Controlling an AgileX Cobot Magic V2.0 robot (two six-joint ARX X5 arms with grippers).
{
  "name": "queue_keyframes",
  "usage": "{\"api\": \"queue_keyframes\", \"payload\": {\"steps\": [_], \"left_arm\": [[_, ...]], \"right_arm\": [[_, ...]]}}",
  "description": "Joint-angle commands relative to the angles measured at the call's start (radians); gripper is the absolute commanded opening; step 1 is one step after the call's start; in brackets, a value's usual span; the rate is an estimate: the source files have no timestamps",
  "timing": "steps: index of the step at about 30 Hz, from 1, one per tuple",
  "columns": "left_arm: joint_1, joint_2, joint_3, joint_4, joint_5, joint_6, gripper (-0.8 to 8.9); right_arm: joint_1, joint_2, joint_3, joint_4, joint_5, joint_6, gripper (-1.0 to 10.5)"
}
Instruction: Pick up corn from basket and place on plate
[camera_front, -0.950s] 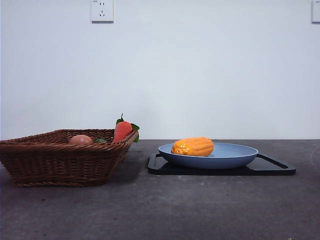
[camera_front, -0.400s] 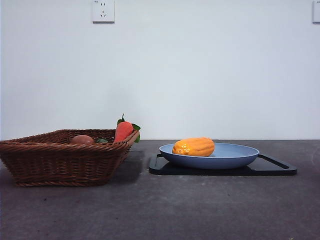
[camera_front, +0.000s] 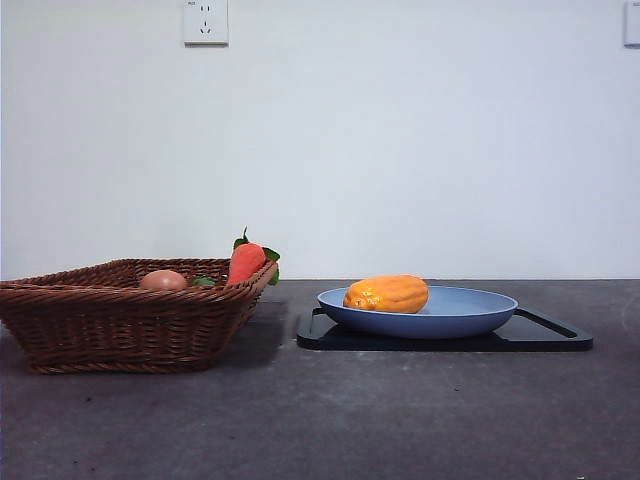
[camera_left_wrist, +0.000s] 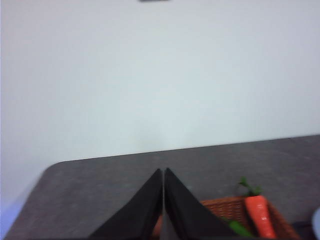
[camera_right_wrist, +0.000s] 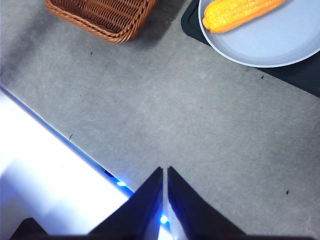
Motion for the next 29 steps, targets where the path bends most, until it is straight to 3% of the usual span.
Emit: {"api": "queue_keyframes", "payload": {"steps": [1, 15, 29], "left_arm": [[0.024, -0.066, -0.101, 0.042, 0.000, 0.002, 0.08], [0.036, -0.365, -0.598, 0.162, 0.000, -0.004, 0.08], [0.036, -0.550, -0.745, 0.106, 0.000, -0.029, 0.08]], "right_arm": [[0.007, 0.006, 0.011, 0.011, 0.000, 0.010, 0.0], [0.007, 0.006, 0.011, 0.011, 0.000, 0.010, 0.0], [0.007, 0.006, 0.011, 0.011, 0.000, 0.010, 0.0]]}}
